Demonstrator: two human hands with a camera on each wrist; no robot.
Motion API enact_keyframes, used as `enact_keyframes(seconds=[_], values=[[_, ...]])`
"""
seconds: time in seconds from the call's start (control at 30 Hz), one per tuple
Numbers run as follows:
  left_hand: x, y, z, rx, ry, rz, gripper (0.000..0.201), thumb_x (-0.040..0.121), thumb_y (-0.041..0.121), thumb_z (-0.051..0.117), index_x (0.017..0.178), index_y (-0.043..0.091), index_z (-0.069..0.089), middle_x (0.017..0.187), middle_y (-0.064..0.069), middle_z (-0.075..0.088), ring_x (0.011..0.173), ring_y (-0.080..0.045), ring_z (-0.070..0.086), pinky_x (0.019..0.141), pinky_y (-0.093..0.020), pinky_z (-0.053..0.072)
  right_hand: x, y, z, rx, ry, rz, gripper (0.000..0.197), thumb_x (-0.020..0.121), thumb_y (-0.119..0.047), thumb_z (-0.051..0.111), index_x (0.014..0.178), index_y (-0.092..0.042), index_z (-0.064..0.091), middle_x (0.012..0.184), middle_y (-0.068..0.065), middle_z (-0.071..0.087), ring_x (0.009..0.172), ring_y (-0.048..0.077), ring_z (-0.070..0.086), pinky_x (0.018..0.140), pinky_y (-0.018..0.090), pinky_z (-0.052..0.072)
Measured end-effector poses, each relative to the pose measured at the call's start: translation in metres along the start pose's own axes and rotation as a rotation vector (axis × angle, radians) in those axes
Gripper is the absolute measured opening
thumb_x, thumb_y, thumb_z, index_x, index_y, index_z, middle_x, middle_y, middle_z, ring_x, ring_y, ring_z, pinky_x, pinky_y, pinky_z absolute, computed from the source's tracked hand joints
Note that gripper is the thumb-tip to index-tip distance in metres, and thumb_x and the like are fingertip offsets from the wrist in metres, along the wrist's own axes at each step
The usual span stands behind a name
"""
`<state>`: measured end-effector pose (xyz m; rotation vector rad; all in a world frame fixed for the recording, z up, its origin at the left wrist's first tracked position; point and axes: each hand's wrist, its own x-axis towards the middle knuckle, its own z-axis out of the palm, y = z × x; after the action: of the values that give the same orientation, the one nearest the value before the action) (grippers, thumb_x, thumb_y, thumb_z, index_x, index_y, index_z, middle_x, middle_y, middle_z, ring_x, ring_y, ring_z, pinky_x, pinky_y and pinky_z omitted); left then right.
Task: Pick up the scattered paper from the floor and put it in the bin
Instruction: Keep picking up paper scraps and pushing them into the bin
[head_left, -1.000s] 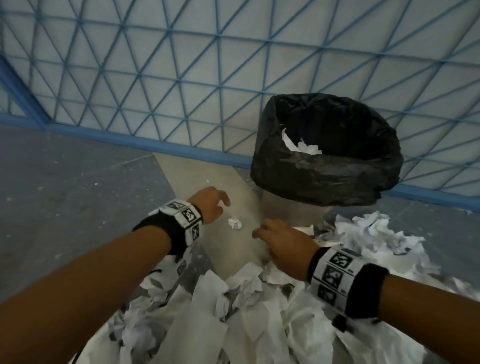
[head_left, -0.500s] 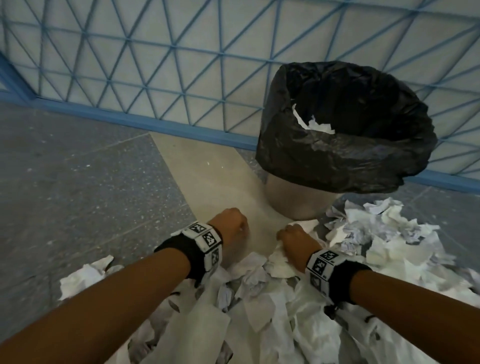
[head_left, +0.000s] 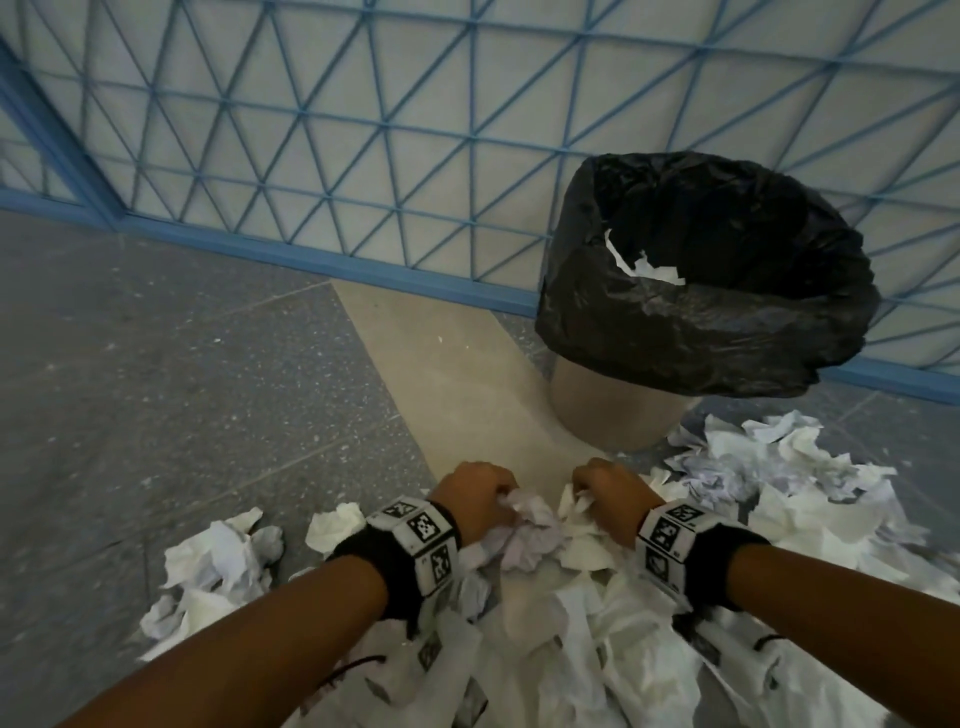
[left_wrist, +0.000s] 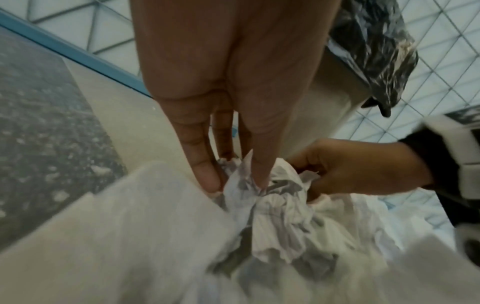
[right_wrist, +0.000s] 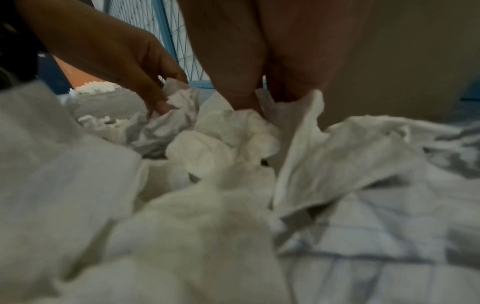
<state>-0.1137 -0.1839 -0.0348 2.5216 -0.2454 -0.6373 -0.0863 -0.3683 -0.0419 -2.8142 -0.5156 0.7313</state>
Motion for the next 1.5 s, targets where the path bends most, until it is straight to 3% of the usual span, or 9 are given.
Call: enact_keyframes(seconds=[0.23, 0.4, 0.57, 0.7, 0.8, 0.93, 1.23, 1.4, 1.5], values=[[-0.015, -0.022, -0.089, -0.005, 0.059, -0.101, 0.023, 0.079, 0.019, 0.071, 0.096, 0.005, 0.066, 0.088, -0.009, 0.062, 0.077, -0.019, 0.059, 0.062, -0.021, 0.045, -0.047, -0.061, -0.061, 0.366, 0.353, -0.324, 0.016, 0.082, -0.002, 0.052, 0.097, -0.001, 0.058, 0.099, 0.017, 0.064, 0.091, 0.03, 0.059, 0.07, 0.023, 0.036], [-0.025, 0.019, -0.191, -0.351, 0.339, 0.003, 0.008, 0.082, 0.007, 0.066, 0.084, 0.011, 0.059, 0.078, -0.012, 0.061, 0.047, -0.006, 0.061, 0.046, -0.013, 0.053, -0.086, -0.076, -0.15, 0.519, 0.693, -0.459, 0.019, 0.08, 0.003, 0.06, 0.095, -0.01, 0.059, 0.091, 0.0, 0.063, 0.083, 0.007, 0.057, 0.071, 0.003, 0.04], [-0.011, 0.117, -0.237, -0.603, 0.512, 0.279, 0.025, 0.081, 0.001, 0.066, 0.076, 0.021, 0.052, 0.068, -0.006, 0.058, 0.035, -0.002, 0.055, 0.045, -0.019, 0.054, -0.089, -0.036, -0.226, 0.562, 1.111, -0.332, 0.018, 0.077, -0.006, 0.062, 0.091, -0.016, 0.058, 0.077, -0.023, 0.05, 0.068, -0.02, 0.051, 0.067, -0.001, 0.037], [0.02, 0.177, -0.211, -0.575, 0.668, 0.364, 0.019, 0.083, 0.006, 0.063, 0.087, 0.018, 0.05, 0.073, 0.002, 0.055, 0.056, -0.018, 0.06, 0.048, -0.026, 0.054, -0.071, -0.006, -0.239, 0.603, 1.229, -0.142, 0.032, 0.079, -0.002, 0.06, 0.077, -0.03, 0.046, 0.074, -0.017, 0.05, 0.065, -0.009, 0.049, 0.059, 0.001, 0.036], [0.046, 0.19, -0.178, -0.343, 0.551, 0.265, 0.032, 0.086, 0.015, 0.059, 0.117, 0.011, 0.053, 0.111, -0.011, 0.064, 0.1, -0.032, 0.065, 0.081, -0.041, 0.058, -0.059, 0.01, -0.23, 0.537, 1.121, 0.041, 0.018, 0.081, -0.001, 0.057, 0.095, -0.011, 0.059, 0.096, 0.009, 0.065, 0.086, 0.019, 0.056, 0.062, 0.016, 0.033], [0.054, 0.187, -0.165, 0.0, 0.383, 0.189, 0.062, 0.089, 0.004, 0.05, 0.146, 0.014, 0.027, 0.146, -0.013, 0.043, 0.13, -0.029, 0.047, 0.107, -0.032, 0.04, -0.05, 0.019, -0.22, 0.454, 0.75, 0.17, 0.044, 0.082, -0.007, 0.06, 0.125, -0.009, 0.051, 0.132, 0.013, 0.055, 0.122, 0.027, 0.051, 0.099, 0.029, 0.04], [-0.023, 0.093, -0.179, -0.441, 0.648, 0.194, 0.037, 0.085, -0.009, 0.046, 0.113, 0.009, 0.063, 0.106, -0.003, 0.06, 0.089, -0.027, 0.064, 0.077, -0.036, 0.055, -0.054, -0.071, -0.174, 0.286, 0.974, -0.427, 0.027, 0.071, -0.005, 0.05, 0.097, -0.003, 0.058, 0.098, 0.017, 0.057, 0.098, 0.025, 0.045, 0.079, 0.017, 0.025], [-0.079, -0.029, -0.148, -0.127, 0.433, -0.129, 0.031, 0.085, -0.006, 0.05, 0.107, 0.006, 0.068, 0.105, -0.004, 0.063, 0.095, -0.012, 0.053, 0.07, -0.012, 0.038, -0.015, -0.131, -0.084, 0.098, 0.381, -0.603, 0.021, 0.08, -0.008, 0.047, 0.096, -0.007, 0.061, 0.102, 0.016, 0.056, 0.103, 0.031, 0.047, 0.087, 0.03, 0.032], [-0.107, -0.091, -0.112, 0.005, 0.162, -0.369, 0.041, 0.087, 0.016, 0.06, 0.128, 0.019, 0.056, 0.14, -0.013, 0.047, 0.132, -0.024, 0.041, 0.105, -0.024, 0.033, -0.002, -0.147, -0.03, -0.014, -0.089, -0.396, 0.039, 0.087, -0.027, 0.058, 0.124, -0.017, 0.05, 0.13, 0.014, 0.043, 0.124, 0.034, 0.038, 0.105, 0.038, 0.035]])
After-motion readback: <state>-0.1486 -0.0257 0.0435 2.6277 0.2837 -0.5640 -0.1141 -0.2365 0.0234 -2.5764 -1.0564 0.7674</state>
